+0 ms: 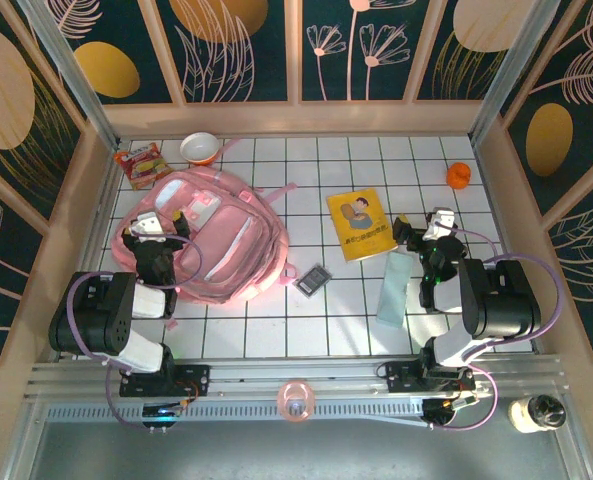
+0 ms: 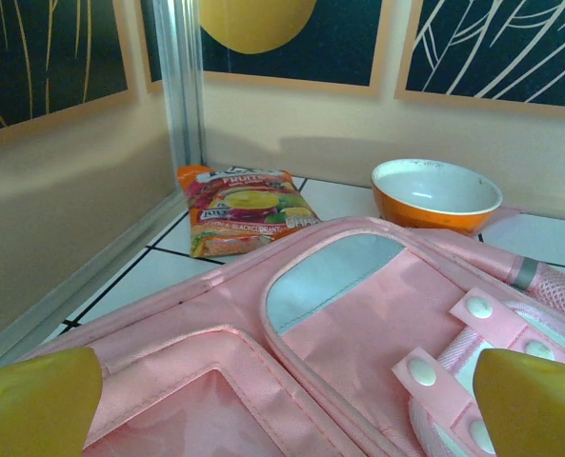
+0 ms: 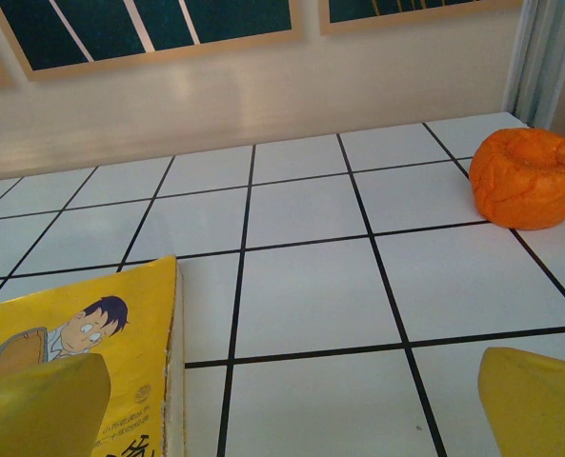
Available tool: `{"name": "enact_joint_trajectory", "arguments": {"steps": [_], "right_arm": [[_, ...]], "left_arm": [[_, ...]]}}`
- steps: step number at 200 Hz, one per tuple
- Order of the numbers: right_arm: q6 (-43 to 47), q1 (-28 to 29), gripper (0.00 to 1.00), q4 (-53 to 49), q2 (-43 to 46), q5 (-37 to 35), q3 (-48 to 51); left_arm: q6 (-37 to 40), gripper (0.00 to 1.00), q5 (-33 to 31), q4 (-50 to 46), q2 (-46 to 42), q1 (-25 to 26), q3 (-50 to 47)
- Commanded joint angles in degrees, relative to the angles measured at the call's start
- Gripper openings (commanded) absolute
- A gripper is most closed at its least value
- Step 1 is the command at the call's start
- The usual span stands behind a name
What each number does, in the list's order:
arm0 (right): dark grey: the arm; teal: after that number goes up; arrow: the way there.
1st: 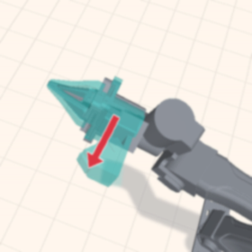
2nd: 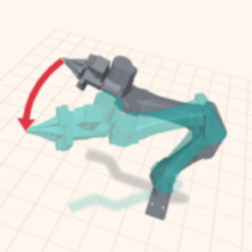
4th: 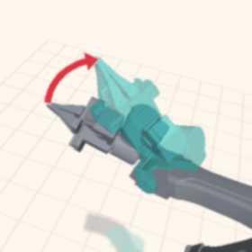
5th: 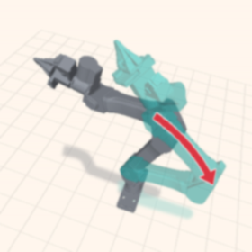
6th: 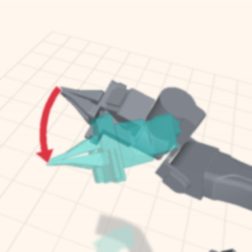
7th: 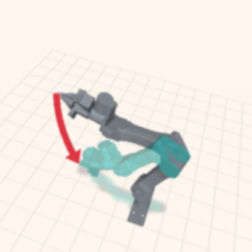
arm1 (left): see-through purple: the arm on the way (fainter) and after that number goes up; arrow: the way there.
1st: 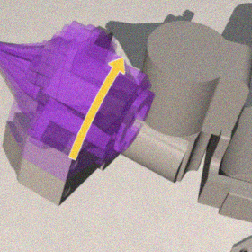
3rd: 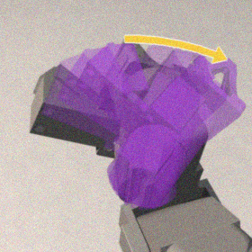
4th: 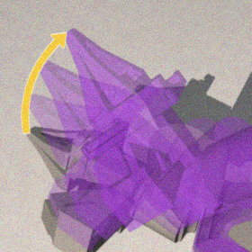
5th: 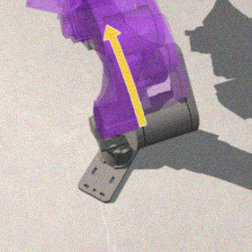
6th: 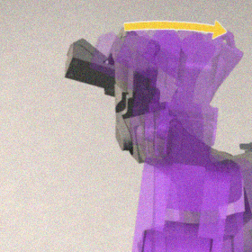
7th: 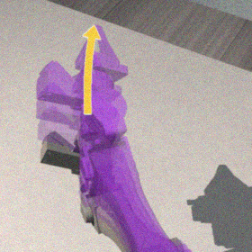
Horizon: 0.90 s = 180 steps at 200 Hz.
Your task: Pack the student bag
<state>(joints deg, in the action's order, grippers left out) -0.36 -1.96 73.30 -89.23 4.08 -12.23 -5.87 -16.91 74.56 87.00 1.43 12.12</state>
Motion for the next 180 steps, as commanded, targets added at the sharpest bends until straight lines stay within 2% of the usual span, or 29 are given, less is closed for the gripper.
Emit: {"name": "enact_joint_trajectory", "arguments": {"steps": [1,40,57,72,90,113,132,152,180], "right_arm": [[-0.5,-0.5,0.99,2.2,-0.4,-0.6,-0.7],[-0.5,-0.6,0.99,2.4,-0.4,-0.3,-0.5],[0.6,-0.3,0.99,-1.8,2.3,1.5,-1.8],[2.1,0.3,0.99,-15.1,7.9,3.6,-6.3],[-0.9,0.5,0.99,-35.1,11.7,6.6,-17.9],[-6.7,0.7,0.99,-59.7,8.7,14.0,-35.6],[-12.1,1.9,0.99,-71.2,4.3,19.6,-46.7],[-16.6,7.0,0.99,-75.2,2.2,18.8,-51.9],[-15.3,21.0,0.99,-77.5,1.2,8.4,-54.4]], "left_arm": [[-0.9,0.99,0.8,0.5,-0.1,-0.3,0.2],[-0.9,0.99,0.5,1.1,-0.3,-0.3,-0.1],[-1.4,0.99,-1.0,-2.6,-4.6,-0.3,-0.1],[-2.0,0.99,-2.6,-9.3,-11.7,-0.3,0.5],[-6.2,0.99,-5.2,-24.9,-21.3,-0.3,4.4],[-11.8,0.97,-3.0,-42.3,-29.7,-0.3,9.7],[-17.7,0.96,-0.7,-52.2,-33.7,-0.3,12.7],[-24.1,0.95,3.3,-61.4,-35.1,-0.3,16.3],[-32.6,0.94,11.4,-72.8,-32.1,-0.4,21.5]]}}
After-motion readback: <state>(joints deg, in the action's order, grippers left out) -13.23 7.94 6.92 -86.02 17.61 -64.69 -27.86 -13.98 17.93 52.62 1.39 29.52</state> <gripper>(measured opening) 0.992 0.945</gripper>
